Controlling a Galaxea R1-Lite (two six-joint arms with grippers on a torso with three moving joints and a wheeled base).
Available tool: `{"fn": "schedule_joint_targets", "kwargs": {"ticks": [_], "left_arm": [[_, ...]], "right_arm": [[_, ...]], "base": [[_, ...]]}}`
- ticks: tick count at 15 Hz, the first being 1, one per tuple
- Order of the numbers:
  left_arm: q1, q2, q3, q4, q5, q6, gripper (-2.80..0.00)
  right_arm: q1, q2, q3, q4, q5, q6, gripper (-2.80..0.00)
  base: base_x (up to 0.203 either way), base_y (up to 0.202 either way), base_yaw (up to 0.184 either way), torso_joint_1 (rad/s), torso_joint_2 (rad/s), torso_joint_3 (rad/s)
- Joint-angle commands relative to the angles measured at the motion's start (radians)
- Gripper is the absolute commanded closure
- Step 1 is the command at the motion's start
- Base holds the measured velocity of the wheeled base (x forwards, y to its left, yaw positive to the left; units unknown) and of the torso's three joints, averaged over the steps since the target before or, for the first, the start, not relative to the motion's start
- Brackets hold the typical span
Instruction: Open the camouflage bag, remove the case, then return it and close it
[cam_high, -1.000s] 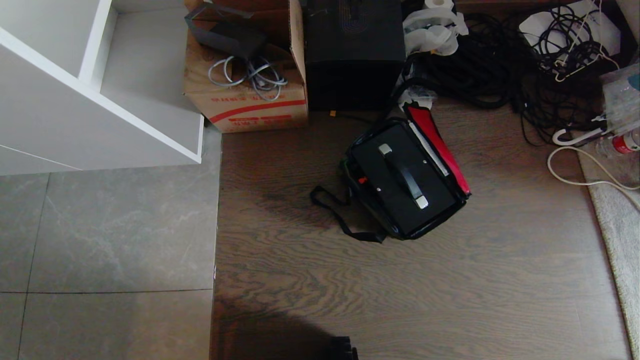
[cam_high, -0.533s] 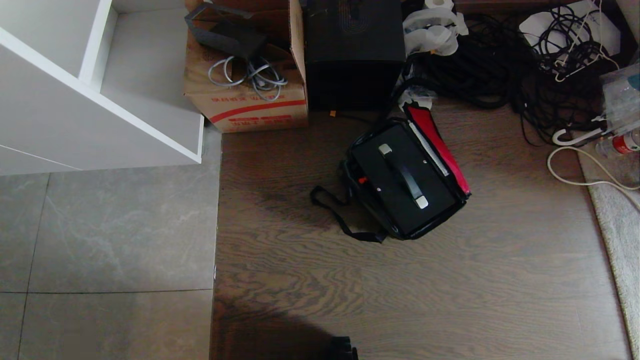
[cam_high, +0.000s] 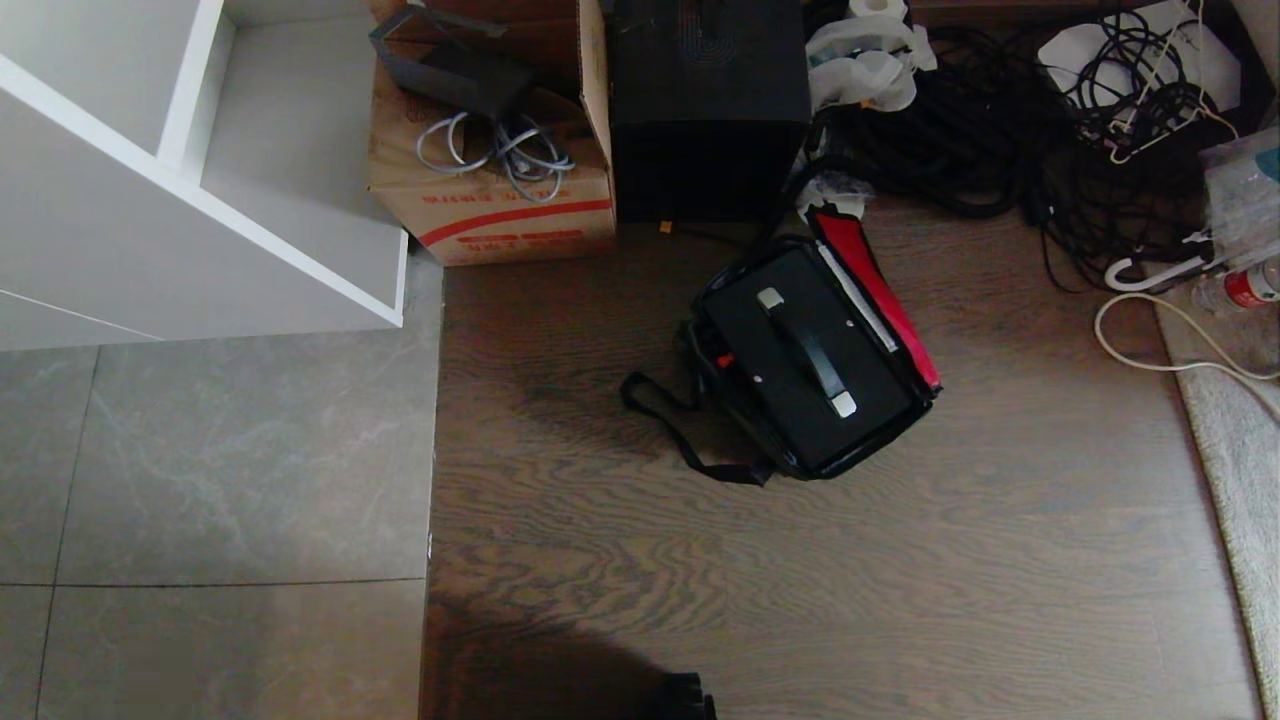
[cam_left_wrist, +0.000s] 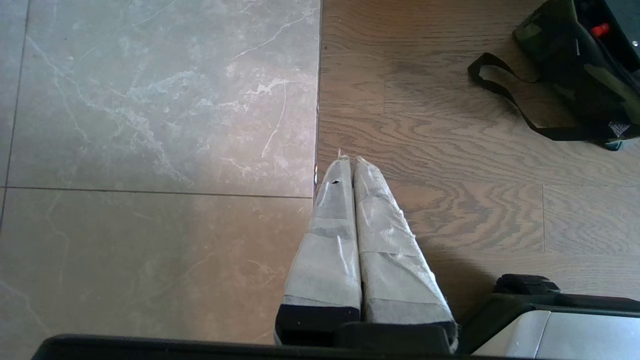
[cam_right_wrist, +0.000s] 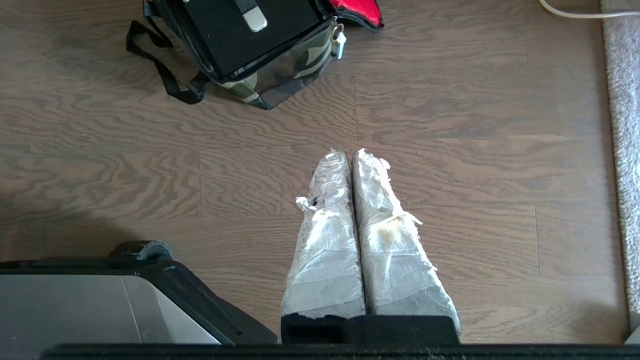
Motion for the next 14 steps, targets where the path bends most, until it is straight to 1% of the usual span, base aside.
{"fn": "schedule_joint_targets", "kwargs": {"ticks": [1, 11, 14], "left_arm": [[0.0, 0.0, 0.011, 0.0, 0.001, -0.001, 0.0], [0.0, 0.0, 0.011, 0.0, 0.0, 0.004, 0.0], [0.0, 0.0, 0.009, 0.0, 0.001, -0.004, 0.0]], "right_arm": [[0.001, 0.004, 0.0, -0.001, 0.001, -0.001, 0.0], [0.0, 0.005, 0.0, -0.001, 0.001, -0.001, 0.0], [0.0, 0.005, 0.0, -0.001, 0.001, -0.001, 0.0]], "base": [[0.0, 0.0, 0.0, 0.0, 0.0, 0.0], [0.0, 0.0, 0.0, 0.0, 0.0, 0.0], [0.0, 0.0, 0.0, 0.0, 0.0, 0.0]]}}
